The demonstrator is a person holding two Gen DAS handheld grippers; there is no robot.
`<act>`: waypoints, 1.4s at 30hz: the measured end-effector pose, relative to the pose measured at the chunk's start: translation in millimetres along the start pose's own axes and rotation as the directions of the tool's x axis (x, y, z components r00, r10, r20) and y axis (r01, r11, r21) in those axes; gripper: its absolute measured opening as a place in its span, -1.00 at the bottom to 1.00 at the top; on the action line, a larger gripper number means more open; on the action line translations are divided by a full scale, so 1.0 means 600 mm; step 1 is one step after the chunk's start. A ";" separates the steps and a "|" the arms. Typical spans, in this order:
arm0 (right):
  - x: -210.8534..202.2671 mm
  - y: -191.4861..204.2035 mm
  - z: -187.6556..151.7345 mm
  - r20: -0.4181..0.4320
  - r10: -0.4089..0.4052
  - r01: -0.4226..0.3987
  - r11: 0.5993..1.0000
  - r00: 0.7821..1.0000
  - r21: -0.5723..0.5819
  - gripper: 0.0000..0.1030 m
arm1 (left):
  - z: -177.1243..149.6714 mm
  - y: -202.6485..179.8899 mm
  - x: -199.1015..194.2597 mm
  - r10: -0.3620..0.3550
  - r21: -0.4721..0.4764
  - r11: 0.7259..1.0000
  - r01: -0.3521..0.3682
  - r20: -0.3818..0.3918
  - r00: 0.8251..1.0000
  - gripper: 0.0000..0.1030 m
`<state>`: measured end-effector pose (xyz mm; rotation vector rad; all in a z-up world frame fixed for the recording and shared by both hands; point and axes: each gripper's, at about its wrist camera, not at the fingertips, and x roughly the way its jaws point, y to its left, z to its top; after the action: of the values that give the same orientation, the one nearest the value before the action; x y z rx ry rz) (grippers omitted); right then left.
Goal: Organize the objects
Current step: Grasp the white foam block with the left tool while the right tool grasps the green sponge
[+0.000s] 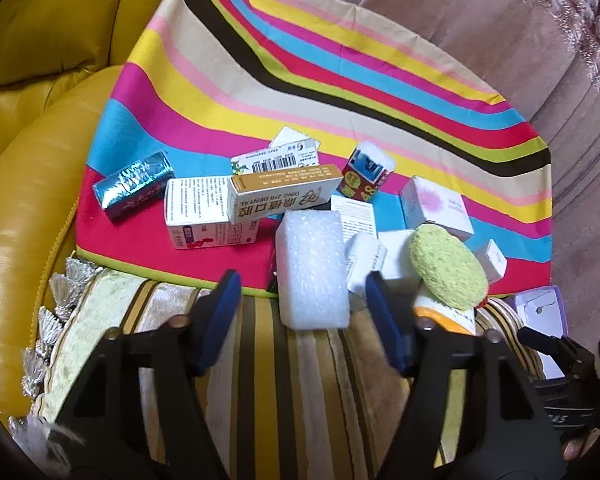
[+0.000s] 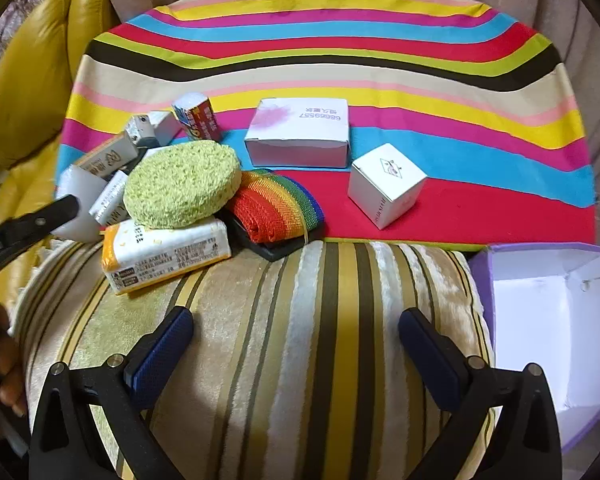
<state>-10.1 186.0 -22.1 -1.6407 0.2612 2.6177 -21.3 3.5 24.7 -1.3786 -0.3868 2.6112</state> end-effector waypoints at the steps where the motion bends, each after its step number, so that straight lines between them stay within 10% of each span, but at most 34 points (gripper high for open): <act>1: -0.005 -0.006 0.000 0.012 0.025 -0.025 1.000 1.000 0.004 1.00 | 0.000 0.001 0.004 0.000 -0.003 1.000 0.000 -0.007 1.000 -0.04; 14: -0.036 0.053 0.040 0.192 0.231 -0.209 0.969 0.954 -0.129 1.00 | -0.006 0.000 -0.001 -0.025 0.010 1.000 0.025 0.008 1.000 -0.39; 32: 0.055 0.106 0.113 0.082 0.165 -0.148 0.972 0.983 -0.182 0.99 | -0.006 0.001 -0.004 -0.033 0.003 0.999 0.033 0.033 0.999 -0.39; 36: 0.059 0.102 0.111 0.077 0.165 -0.149 0.973 0.983 -0.176 0.57 | -0.007 -0.003 -0.007 -0.022 0.006 1.000 0.022 0.044 0.999 -0.39; 42: 0.037 0.094 0.104 0.131 0.177 -0.153 0.973 0.975 -0.174 0.57 | -0.008 -0.013 -0.021 -0.008 0.013 1.000 0.007 0.073 0.997 -0.39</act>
<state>-82.1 139.2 -8.5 -1.5216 0.1895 2.9405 -10.1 8.3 34.4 -1.2775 -0.3836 2.6591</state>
